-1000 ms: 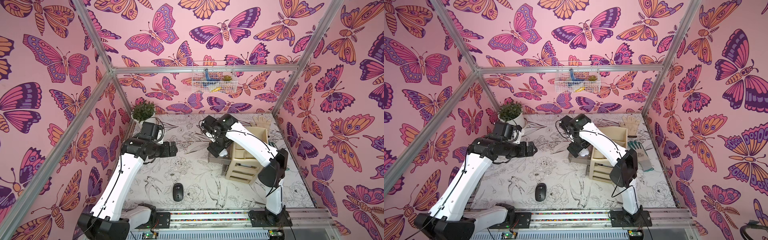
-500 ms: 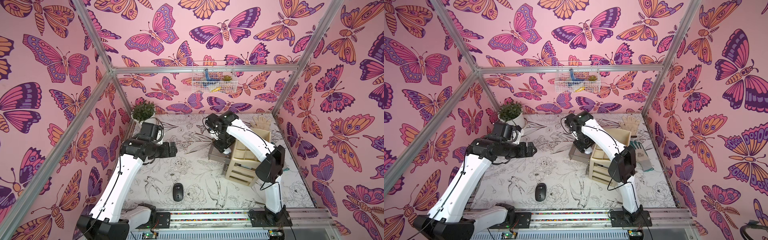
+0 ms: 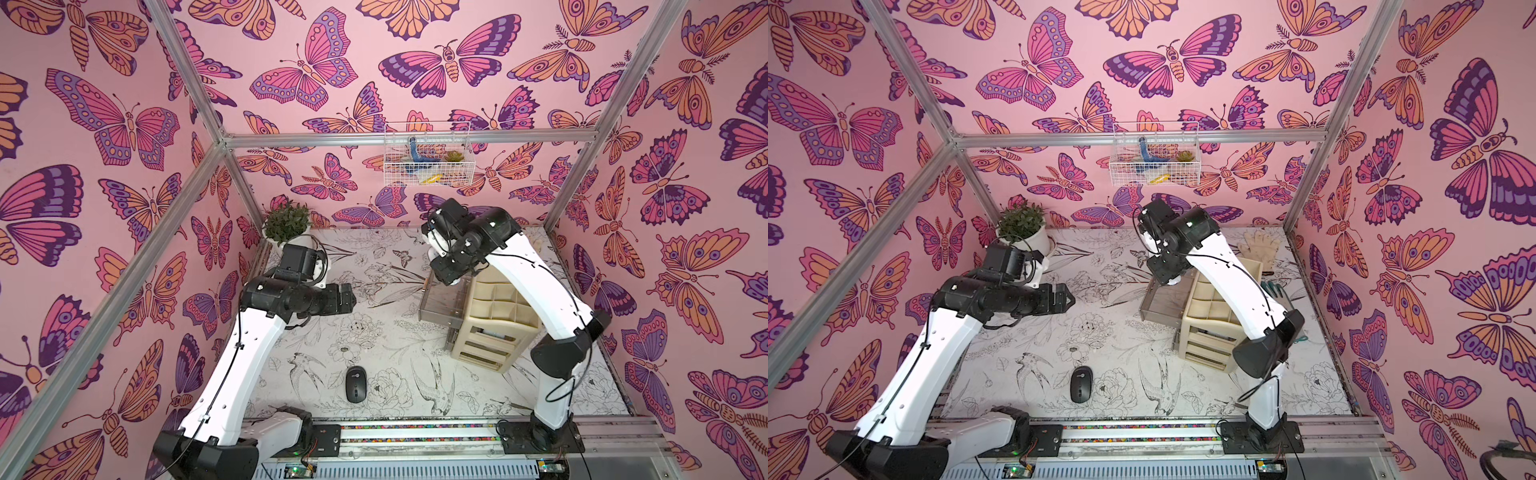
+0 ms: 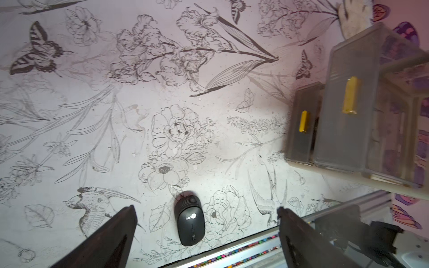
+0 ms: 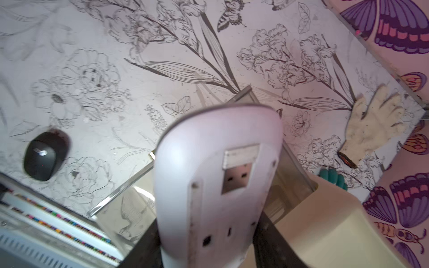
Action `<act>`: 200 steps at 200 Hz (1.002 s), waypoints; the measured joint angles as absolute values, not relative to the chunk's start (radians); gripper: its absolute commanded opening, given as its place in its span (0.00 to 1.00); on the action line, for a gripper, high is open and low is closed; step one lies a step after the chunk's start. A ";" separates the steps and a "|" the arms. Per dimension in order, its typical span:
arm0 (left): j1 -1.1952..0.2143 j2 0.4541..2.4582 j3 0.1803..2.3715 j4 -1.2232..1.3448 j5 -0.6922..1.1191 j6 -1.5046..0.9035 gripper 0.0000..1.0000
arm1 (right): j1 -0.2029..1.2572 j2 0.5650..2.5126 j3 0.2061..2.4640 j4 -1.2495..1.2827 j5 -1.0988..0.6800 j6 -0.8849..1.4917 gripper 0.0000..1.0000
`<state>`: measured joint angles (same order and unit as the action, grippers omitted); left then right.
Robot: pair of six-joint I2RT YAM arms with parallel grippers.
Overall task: Take the mice out of the drawer
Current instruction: Pick up the mouse from the drawer.
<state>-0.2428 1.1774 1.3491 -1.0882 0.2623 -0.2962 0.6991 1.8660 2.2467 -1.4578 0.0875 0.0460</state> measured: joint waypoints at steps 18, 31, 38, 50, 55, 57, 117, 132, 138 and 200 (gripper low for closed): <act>-0.242 1.152 1.351 -1.037 0.369 -0.297 1.00 | 0.699 1.748 2.078 -1.341 -0.038 0.044 0.54; -0.243 1.113 1.348 -0.982 0.451 -0.297 1.00 | 0.699 1.656 1.929 -1.239 -0.145 0.049 0.55; -0.243 1.079 1.332 -0.932 0.499 -0.299 1.00 | 0.699 1.602 1.842 -1.168 -0.217 0.057 0.56; -0.242 1.014 1.291 -0.850 0.575 -0.302 1.00 | 0.699 1.522 1.712 -1.055 -0.334 0.082 0.56; -0.242 0.992 1.274 -0.823 0.607 -0.303 1.00 | 0.699 1.496 1.673 -1.018 -0.377 0.091 0.56; -0.243 0.985 1.266 -0.813 0.619 -0.304 1.00 | 0.699 1.487 1.660 -1.003 -0.396 0.094 0.56; -0.325 0.951 1.142 -0.599 0.876 -0.326 1.00 | 0.699 1.353 1.416 -0.526 -0.810 0.283 0.57; -0.362 0.949 1.142 -0.573 0.887 -0.326 1.00 | 0.705 1.352 1.402 -0.464 -0.854 0.314 0.57; -0.374 0.948 1.142 -0.564 0.887 -0.326 1.00 | 0.708 1.353 1.402 -0.448 -0.863 0.321 0.57; -0.417 0.952 1.142 -0.487 0.862 -0.359 1.00 | 0.752 1.379 1.402 -0.381 -0.899 0.344 0.57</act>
